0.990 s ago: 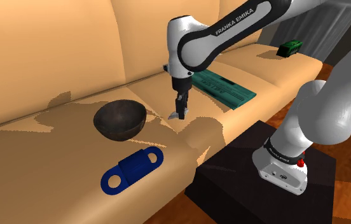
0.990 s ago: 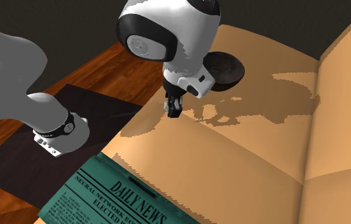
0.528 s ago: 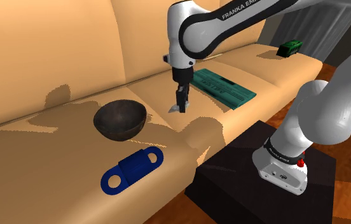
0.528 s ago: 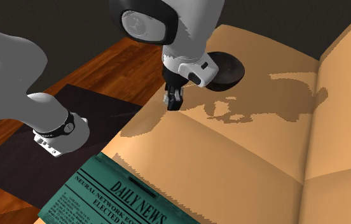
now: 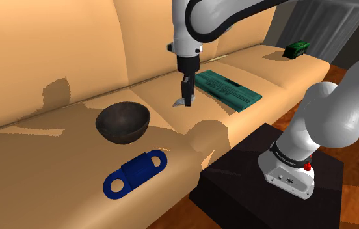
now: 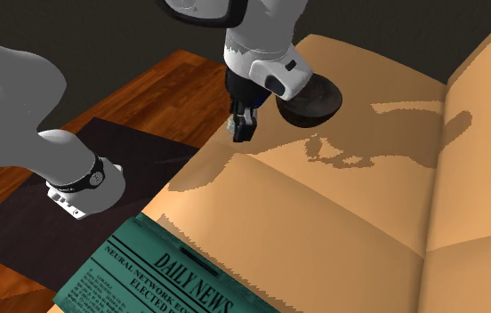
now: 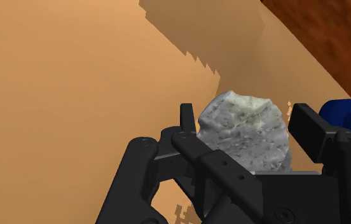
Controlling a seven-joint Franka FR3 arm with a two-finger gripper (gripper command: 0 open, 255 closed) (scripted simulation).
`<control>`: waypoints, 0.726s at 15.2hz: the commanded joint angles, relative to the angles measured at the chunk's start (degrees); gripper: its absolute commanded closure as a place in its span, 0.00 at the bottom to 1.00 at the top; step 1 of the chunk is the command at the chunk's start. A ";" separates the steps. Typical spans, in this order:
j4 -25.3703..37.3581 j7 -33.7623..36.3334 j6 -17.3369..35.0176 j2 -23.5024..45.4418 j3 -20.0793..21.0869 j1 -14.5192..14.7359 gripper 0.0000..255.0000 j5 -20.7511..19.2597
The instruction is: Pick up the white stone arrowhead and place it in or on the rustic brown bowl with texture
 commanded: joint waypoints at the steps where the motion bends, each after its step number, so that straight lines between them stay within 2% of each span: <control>1: 0.93 0.14 -1.55 -0.61 -0.07 -0.03 1.00 -0.07; 10: 5.94 0.87 -8.53 -2.60 -0.37 -0.14 1.00 -0.31; 11: 7.73 1.89 -8.44 -0.87 0.27 0.25 1.00 -0.14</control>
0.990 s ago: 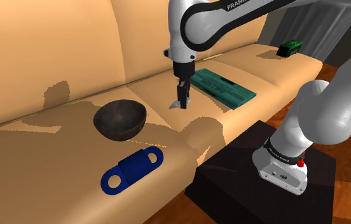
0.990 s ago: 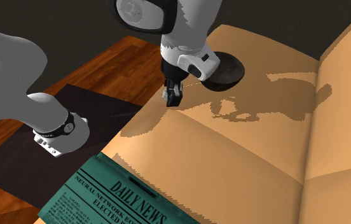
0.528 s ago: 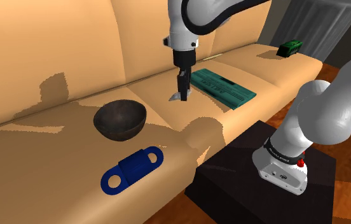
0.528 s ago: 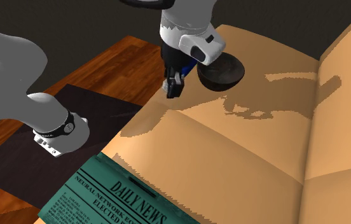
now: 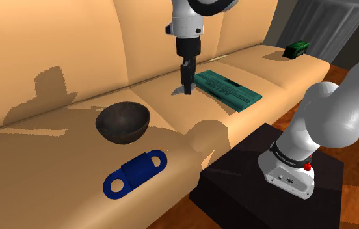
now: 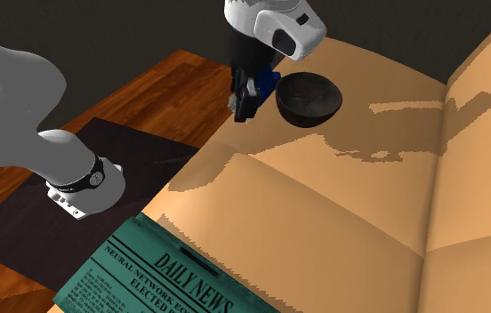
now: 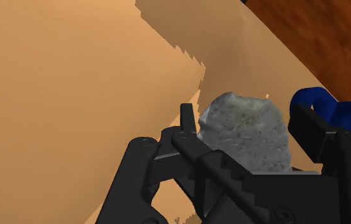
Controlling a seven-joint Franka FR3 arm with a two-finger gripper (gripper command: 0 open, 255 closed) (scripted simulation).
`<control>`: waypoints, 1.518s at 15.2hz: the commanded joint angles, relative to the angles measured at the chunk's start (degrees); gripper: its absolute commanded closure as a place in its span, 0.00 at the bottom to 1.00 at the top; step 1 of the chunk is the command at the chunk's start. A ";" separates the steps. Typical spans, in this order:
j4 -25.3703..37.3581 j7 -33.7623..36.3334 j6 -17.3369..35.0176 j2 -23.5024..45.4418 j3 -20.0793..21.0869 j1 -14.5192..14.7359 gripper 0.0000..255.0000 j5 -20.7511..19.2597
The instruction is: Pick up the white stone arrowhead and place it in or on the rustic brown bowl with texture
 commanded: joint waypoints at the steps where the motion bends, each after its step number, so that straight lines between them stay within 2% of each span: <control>1: 3.01 1.51 -0.29 2.56 0.89 0.54 1.00 0.15; 8: 17.92 8.79 -1.23 15.56 4.64 3.33 1.00 -0.48; 16: 39.16 16.47 -5.62 31.65 7.09 7.58 1.00 -3.44; 23: 34.66 15.82 -0.54 32.28 6.97 7.61 1.00 -3.49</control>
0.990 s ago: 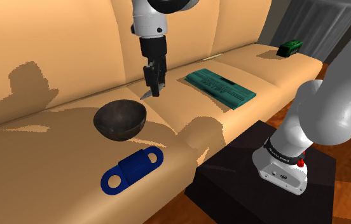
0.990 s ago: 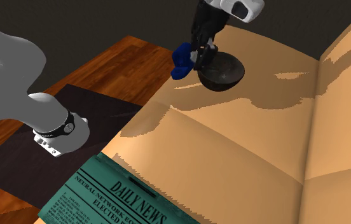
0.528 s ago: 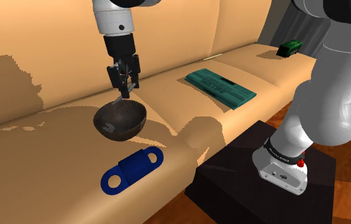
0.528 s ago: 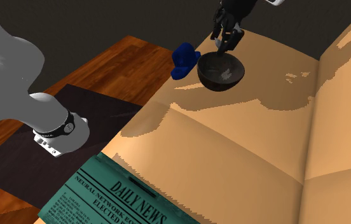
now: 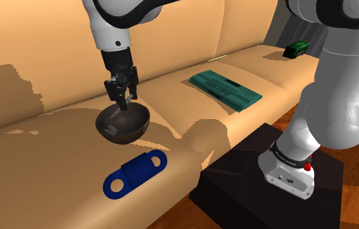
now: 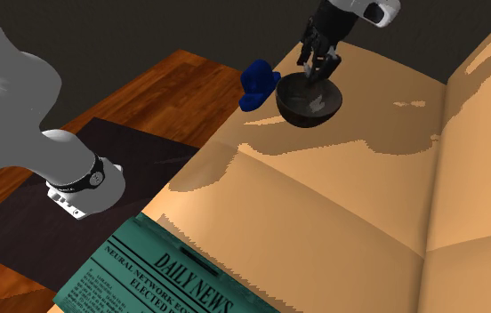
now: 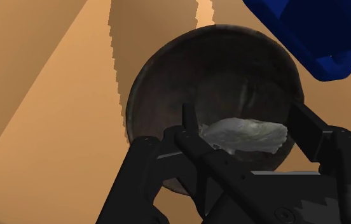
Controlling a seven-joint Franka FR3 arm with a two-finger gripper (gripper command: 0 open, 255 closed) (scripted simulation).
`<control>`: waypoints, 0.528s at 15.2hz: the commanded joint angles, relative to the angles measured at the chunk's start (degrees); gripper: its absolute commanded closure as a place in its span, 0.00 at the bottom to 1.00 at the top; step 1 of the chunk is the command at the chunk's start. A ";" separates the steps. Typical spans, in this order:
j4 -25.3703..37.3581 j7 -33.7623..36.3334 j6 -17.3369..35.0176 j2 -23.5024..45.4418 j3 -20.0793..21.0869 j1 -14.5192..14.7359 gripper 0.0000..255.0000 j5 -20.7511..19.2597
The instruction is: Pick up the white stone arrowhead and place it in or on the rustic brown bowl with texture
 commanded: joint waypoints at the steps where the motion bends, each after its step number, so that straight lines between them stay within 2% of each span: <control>1: -0.98 -0.02 1.40 0.38 0.02 0.11 1.00 -0.05; 8: -4.50 -0.54 6.12 1.64 -0.08 0.20 1.00 -0.20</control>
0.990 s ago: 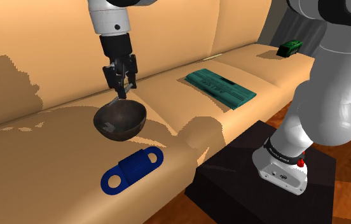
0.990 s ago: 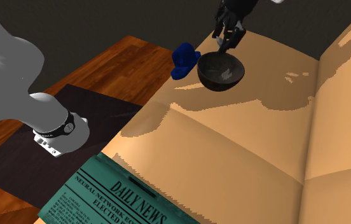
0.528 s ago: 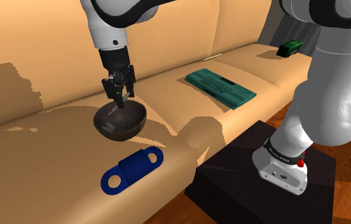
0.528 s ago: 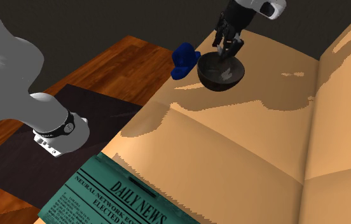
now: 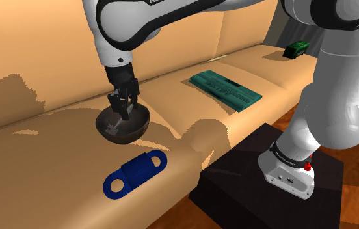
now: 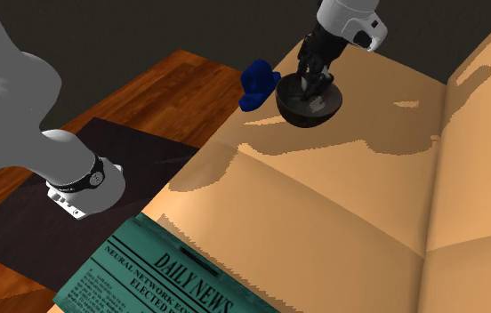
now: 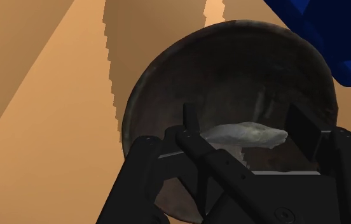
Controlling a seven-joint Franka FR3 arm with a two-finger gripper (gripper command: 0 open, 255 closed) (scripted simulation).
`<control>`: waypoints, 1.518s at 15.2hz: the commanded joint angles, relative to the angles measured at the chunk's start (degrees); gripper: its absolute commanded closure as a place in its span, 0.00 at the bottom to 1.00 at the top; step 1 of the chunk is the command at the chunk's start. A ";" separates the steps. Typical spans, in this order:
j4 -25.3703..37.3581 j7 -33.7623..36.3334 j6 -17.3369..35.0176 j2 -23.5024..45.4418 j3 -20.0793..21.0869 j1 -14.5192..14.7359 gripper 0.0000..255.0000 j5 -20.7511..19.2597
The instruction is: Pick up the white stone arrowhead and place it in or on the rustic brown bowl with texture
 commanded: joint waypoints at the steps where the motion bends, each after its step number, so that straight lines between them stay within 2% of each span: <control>1: -0.42 -0.05 0.61 0.16 -0.01 0.02 1.00 -0.01; 7: -0.42 -0.05 0.61 0.16 -0.01 0.02 1.00 -0.02; 8: -0.42 -0.05 0.61 0.17 -0.01 0.02 0.00 -0.02; 13: -0.42 -0.05 0.61 0.16 -0.01 0.02 0.00 -0.02; 17: 6.69 0.14 -6.63 0.08 -0.19 -0.38 0.00 -0.19; 23: 6.69 0.14 -6.63 0.08 -0.19 -0.38 0.00 -0.19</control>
